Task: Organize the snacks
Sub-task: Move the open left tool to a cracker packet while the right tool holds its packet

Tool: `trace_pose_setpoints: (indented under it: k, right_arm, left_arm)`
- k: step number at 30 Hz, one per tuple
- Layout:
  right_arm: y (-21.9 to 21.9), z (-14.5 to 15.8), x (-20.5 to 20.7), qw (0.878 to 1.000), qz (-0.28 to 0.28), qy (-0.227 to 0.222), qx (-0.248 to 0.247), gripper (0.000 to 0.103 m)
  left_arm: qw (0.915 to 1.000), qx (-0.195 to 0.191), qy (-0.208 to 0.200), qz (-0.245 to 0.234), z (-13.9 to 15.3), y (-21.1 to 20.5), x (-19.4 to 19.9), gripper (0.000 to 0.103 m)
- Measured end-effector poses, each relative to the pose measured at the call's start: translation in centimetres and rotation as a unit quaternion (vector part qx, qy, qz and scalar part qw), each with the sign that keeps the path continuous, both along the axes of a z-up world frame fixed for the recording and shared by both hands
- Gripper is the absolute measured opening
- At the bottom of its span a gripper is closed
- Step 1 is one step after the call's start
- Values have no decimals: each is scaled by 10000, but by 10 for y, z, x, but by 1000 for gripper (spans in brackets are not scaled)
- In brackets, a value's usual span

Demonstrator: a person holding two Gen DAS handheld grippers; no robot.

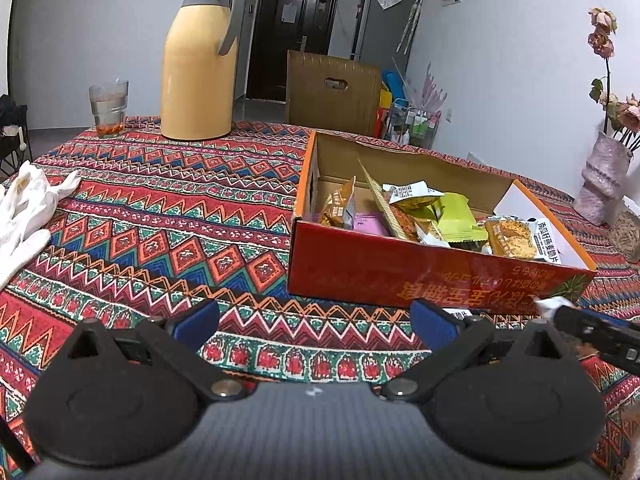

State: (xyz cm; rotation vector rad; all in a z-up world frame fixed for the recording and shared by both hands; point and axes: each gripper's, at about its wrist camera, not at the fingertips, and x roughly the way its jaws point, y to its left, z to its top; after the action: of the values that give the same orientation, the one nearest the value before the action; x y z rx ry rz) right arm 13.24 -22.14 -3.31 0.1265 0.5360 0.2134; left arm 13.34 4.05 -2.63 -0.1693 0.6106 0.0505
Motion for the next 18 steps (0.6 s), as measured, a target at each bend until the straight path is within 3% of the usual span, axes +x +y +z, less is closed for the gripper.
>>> trace_pose_setpoints:
  k: [6, 18]
  right_arm:
    - [-21, -1, -16, 9985, -379, -312, -241, 48]
    - [-33, -17, -14, 9968, -660, -452, -82, 48]
  left_arm:
    - [10000, 4, 19, 1, -1, 0, 0, 103]
    - [9999, 77, 96, 3, -5, -3, 3, 103]
